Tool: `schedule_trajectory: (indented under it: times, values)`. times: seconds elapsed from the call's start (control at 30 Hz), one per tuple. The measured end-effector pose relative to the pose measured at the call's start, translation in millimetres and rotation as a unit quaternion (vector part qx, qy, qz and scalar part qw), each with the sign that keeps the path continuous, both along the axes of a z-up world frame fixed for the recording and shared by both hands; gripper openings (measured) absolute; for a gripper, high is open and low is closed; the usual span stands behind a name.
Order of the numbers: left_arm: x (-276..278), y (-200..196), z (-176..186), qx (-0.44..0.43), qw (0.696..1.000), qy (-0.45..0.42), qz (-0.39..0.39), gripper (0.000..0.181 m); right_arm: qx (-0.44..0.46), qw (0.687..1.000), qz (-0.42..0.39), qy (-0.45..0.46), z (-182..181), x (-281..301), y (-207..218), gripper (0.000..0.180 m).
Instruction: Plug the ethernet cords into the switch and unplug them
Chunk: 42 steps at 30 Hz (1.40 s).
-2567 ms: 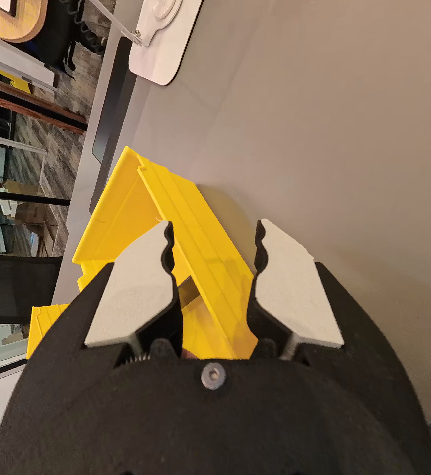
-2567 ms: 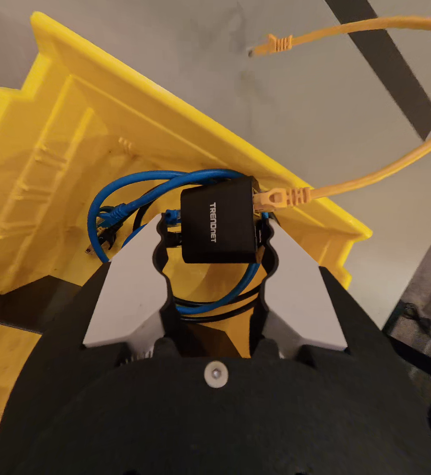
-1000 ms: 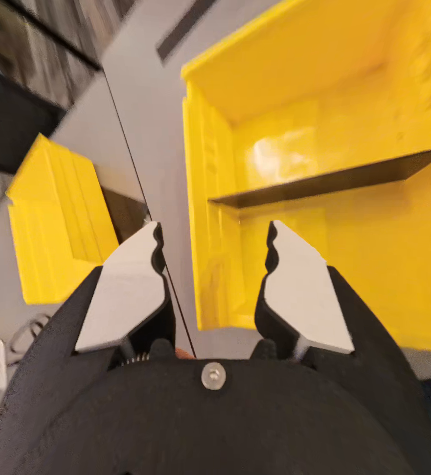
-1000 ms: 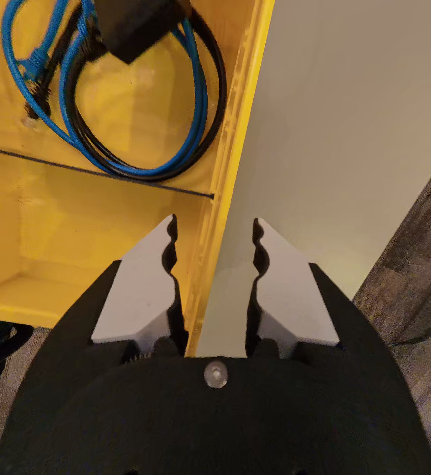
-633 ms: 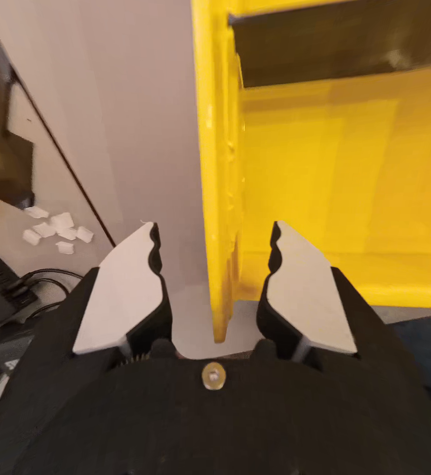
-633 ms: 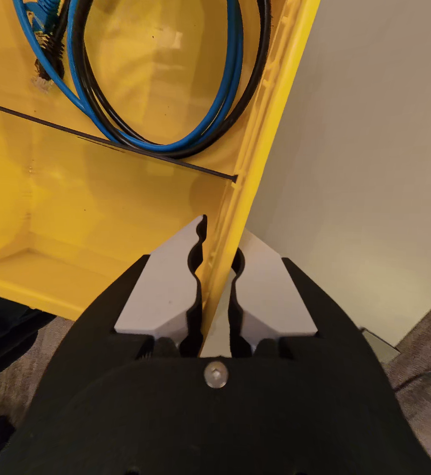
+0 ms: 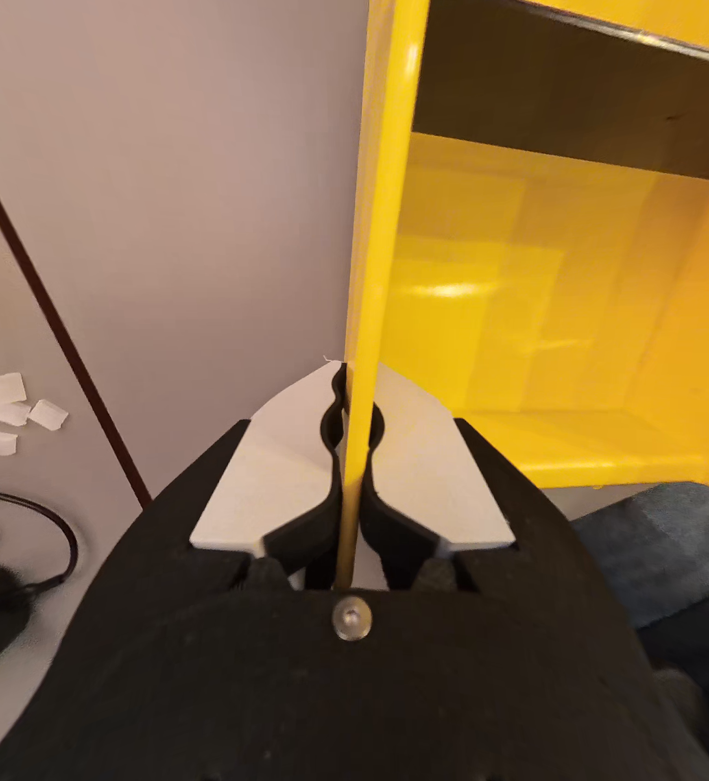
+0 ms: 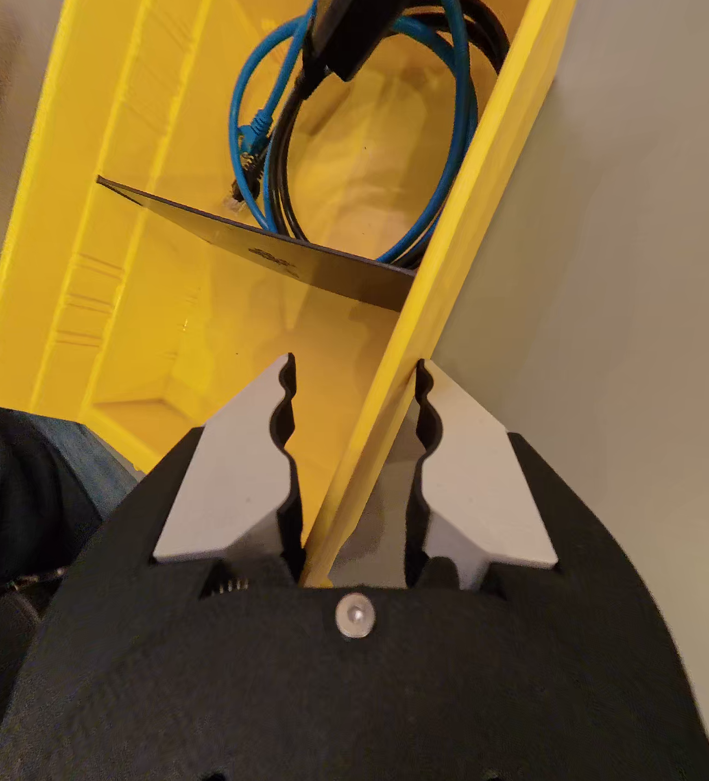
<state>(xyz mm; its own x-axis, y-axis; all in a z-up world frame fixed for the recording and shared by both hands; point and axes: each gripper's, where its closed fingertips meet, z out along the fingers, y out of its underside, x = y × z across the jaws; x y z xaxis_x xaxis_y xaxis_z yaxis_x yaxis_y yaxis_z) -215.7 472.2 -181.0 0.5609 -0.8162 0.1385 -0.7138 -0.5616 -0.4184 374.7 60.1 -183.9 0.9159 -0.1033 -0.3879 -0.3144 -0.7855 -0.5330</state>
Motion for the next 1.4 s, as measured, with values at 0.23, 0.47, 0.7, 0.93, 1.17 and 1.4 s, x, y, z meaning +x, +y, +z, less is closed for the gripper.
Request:
schedule_trajectory:
  times: [0.23,0.47,0.7,0.93,1.17,1.4]
  values:
    - [-9.0,-12.2,34.2,0.039,0.995,-0.087,0.032,0.004,0.053,0.998,0.019,-0.009,1.3,-69.9,70.4,0.071]
    - [-11.2,-28.4,81.0,0.086,0.983,-0.156,0.050,0.004,0.078,0.995,0.068,-0.014,1.2,-153.9,138.2,0.083]
    - [-9.0,-42.7,130.0,0.134,0.971,-0.192,0.055,0.003,0.119,0.984,0.135,-0.013,2.0,-262.6,202.1,0.107]
    - [-5.1,-61.1,167.9,0.169,0.963,-0.202,0.047,0.004,0.134,0.977,0.157,0.060,6.3,-343.9,249.8,0.124]
    - [-5.9,-71.5,192.7,0.186,0.958,-0.210,0.051,0.004,0.140,0.949,0.227,0.167,21.5,-417.3,247.5,0.136]
    - [72.1,-98.2,200.6,0.178,0.957,-0.227,-0.010,0.003,0.213,0.936,0.219,0.177,71.1,-351.1,217.8,0.124]
